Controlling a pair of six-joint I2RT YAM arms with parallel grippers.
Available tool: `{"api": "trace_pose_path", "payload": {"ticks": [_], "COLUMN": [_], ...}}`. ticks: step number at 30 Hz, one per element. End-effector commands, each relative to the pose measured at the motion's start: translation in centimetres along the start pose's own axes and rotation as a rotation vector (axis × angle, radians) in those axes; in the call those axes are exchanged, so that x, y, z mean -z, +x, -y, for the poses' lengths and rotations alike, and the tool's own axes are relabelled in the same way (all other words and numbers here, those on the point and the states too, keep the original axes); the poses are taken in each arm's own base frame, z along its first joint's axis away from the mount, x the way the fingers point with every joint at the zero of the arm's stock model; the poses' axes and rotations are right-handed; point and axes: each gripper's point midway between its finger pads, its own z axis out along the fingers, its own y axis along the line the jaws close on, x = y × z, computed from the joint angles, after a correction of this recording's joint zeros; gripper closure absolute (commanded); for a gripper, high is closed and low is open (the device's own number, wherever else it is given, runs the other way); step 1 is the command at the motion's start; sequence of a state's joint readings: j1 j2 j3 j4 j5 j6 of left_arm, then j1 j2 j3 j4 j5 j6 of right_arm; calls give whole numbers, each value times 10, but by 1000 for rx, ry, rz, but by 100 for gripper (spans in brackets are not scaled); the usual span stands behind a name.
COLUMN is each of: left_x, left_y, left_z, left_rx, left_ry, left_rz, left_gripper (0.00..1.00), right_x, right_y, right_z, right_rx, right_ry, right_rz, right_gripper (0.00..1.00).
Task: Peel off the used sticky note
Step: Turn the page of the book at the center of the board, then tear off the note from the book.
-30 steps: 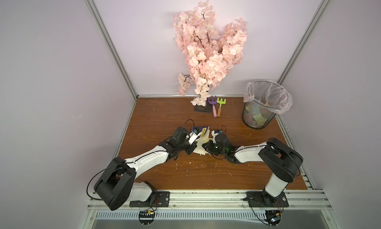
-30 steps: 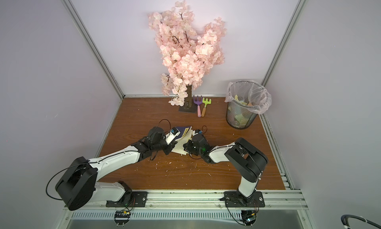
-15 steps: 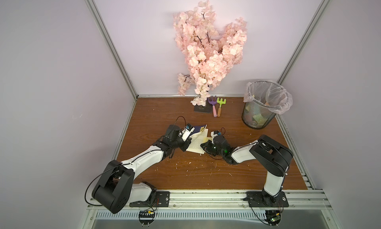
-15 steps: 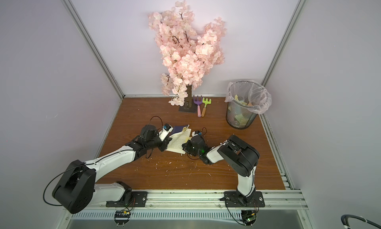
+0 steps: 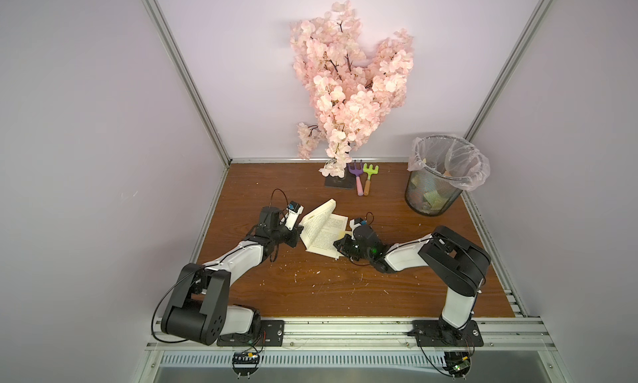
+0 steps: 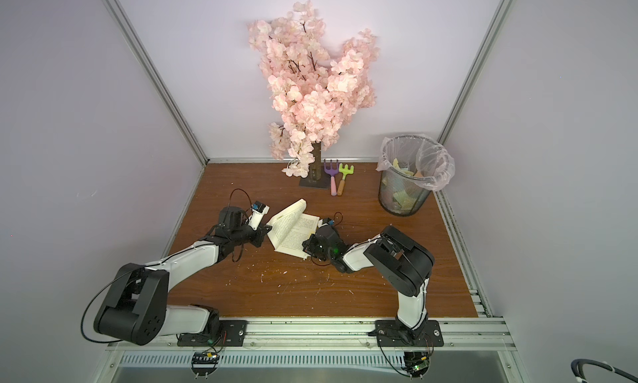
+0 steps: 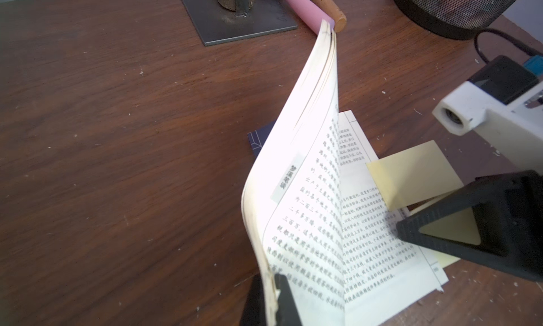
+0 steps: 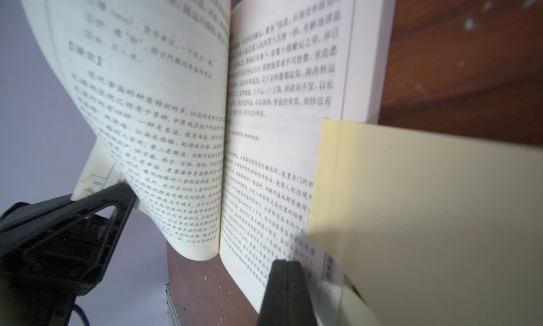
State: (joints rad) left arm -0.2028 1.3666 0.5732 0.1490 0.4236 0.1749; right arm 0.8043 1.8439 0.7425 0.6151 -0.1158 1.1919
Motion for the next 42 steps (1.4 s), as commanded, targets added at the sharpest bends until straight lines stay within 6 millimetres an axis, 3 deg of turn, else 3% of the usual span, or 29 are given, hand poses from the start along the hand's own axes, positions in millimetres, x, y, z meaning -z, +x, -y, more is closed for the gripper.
{"api": "trace_pose_path", "payload": {"ticks": [1,4,8,13,17,23,29,34,37,40,42], "left_x": [-2,-2,-1,0,0,1,0,-1,-2,-3,-2], "left_y": [23,24,22,21,22,21,23,25,26,28,26], "left_z": [0,-2,-3,-3,-2,-2,0,1,1,2,1], "left_rx": [48,51,53,56,57,56,58,60,60,59,57], "left_ry": [13,-6,-10,-11,-6,-7,6,14,16,20,17], "left_rz": [-73,-75,-71,-67,-70,-68,-76,-84,-89,-94,-90], "left_gripper": [98,98,98,98,98,98,98,98,98,98,98], "right_x": [13,24,46,78,92,80,57,41,34,32,33], "right_y": [-14,-23,-39,-55,-56,-38,-27,-32,-40,-43,-49], "right_z": [-36,-52,-57,-21,4,27,30,25,20,17,20], "right_rx": [72,111,134,114,91,32,-40,-64,-80,-100,-116], "right_ry": [-55,-76,-79,0,35,15,-63,-90,-105,-124,-123], "right_rz": [15,24,50,94,107,50,-4,-7,5,-11,-1], "right_gripper": [91,82,72,61,54,50,49,56,73,99,100]}}
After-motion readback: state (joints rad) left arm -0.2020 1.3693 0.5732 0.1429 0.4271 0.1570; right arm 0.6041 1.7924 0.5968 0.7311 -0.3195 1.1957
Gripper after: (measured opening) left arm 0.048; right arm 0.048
